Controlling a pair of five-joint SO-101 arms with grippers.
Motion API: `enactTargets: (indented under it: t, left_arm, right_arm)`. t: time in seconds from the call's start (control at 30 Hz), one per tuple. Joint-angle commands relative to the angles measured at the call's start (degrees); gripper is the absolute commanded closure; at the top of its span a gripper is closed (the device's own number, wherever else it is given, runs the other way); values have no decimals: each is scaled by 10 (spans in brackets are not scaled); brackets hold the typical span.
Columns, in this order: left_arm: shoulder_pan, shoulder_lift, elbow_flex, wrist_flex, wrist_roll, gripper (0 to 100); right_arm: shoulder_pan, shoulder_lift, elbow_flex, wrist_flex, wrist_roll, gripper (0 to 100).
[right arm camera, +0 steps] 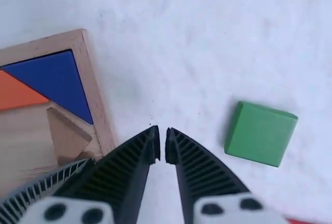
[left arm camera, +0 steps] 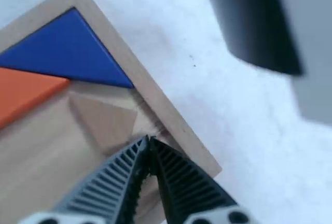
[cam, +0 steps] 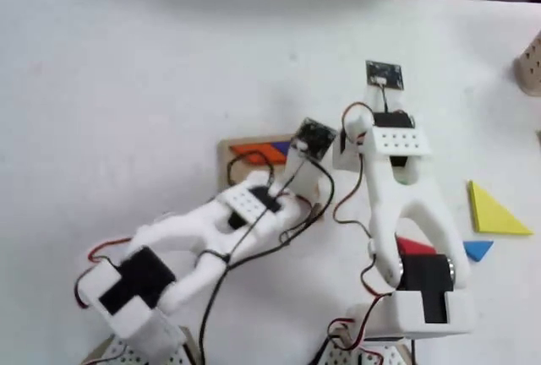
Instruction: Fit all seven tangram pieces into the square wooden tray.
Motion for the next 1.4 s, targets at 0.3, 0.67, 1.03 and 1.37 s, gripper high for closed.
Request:
enactTargets:
  t: [0.3, 0.67, 1.03, 1.37]
  left_arm:
    - [-110, -4, -50, 67, 28, 977]
    - [-104, -47, -35, 65, 71, 977]
    - [-81, -165, 78, -19, 31, 977]
    - [-83, -159, 82, -25, 30, 977]
  right_arm:
    - [1, -29, -5, -7, 6, 967]
    - [1, -29, -5, -7, 7, 967]
    - [1, -29, -5, -7, 7, 967]
    - [1, -28, -5, -7, 5, 967]
